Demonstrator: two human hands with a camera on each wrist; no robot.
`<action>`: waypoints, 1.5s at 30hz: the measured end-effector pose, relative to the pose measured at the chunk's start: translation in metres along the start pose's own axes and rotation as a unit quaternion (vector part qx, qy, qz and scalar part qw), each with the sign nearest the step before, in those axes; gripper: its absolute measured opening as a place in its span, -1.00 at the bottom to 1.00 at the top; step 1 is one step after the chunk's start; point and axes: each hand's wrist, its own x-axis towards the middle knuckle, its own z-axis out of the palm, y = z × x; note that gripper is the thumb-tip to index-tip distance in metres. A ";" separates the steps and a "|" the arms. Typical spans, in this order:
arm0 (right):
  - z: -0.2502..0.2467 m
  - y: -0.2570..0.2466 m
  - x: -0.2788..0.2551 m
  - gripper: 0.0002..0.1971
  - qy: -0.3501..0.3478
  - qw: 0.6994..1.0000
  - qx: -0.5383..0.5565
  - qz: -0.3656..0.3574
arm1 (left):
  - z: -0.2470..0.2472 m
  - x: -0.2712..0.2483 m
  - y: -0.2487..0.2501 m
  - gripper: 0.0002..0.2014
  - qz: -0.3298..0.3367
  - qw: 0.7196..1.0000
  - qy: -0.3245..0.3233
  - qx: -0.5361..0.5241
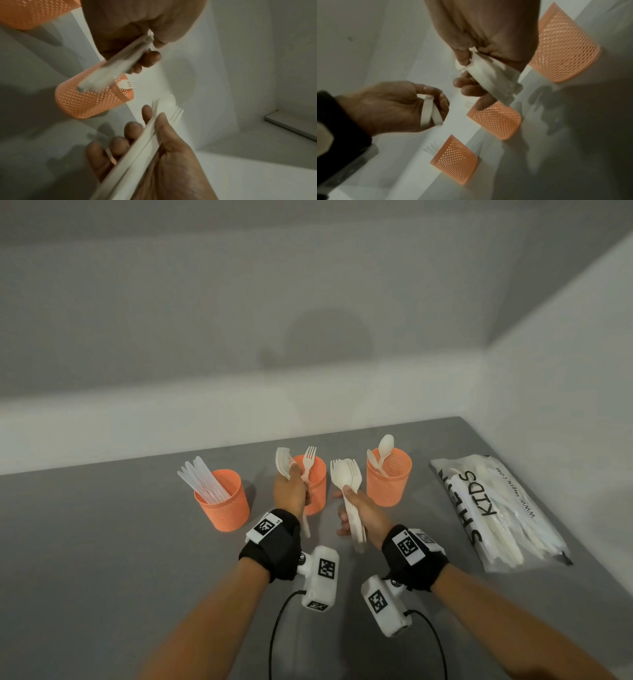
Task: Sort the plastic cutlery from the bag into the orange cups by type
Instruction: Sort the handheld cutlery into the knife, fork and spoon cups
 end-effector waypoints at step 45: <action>-0.001 -0.002 0.003 -0.82 0.056 0.988 -0.120 -0.079 | 0.003 -0.012 -0.004 -0.73 0.056 0.997 -0.051 0.029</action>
